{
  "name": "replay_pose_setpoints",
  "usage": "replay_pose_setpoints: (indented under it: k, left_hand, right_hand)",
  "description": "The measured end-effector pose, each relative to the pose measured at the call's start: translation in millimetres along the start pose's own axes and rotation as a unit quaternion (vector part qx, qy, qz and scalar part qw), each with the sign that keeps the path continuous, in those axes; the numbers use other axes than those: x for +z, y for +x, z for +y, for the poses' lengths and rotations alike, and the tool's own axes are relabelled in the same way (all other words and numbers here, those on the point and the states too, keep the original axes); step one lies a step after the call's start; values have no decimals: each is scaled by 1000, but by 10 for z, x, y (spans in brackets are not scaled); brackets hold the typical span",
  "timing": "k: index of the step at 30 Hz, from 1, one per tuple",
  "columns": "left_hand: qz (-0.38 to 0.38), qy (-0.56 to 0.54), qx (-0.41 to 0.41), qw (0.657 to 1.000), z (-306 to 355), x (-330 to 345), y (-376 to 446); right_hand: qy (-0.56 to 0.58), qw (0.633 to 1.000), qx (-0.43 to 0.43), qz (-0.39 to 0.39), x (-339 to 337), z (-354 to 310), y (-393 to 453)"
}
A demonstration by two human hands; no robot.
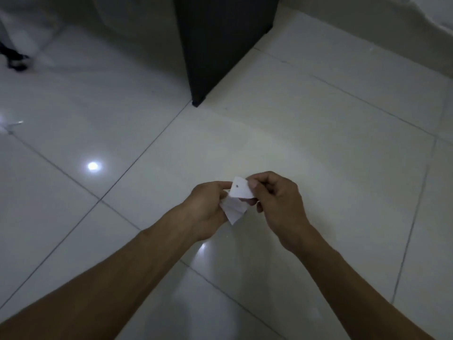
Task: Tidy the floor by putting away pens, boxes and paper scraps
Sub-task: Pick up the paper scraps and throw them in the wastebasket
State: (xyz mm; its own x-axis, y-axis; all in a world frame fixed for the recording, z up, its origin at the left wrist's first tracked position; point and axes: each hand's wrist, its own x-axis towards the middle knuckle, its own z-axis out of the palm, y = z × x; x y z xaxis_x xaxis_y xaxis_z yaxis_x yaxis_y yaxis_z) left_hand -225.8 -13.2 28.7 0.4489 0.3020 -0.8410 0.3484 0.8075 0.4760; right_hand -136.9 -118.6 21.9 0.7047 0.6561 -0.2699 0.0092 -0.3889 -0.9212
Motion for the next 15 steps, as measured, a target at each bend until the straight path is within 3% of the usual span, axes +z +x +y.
replay_pose_setpoints:
  k: [3,7,11,15]
  left_hand:
    - [-29,-22,-9,999,33,-252,-253]
    - [-11,-86,41,995,13,-703,-748]
    - [36,-121,107,986,-111,-1201,-1275]
    - [96,-188,164,964,-307,-1819,-1827]
  right_hand:
    - [-52,998,-25,-8,351,-102,-188]
    - [-129,984,-104,-70,834,-315,-445]
    - [-208,944,-220,-130,1295,-577,-772]
    - [-224,909,-283,-209,1802,-881,-1178]
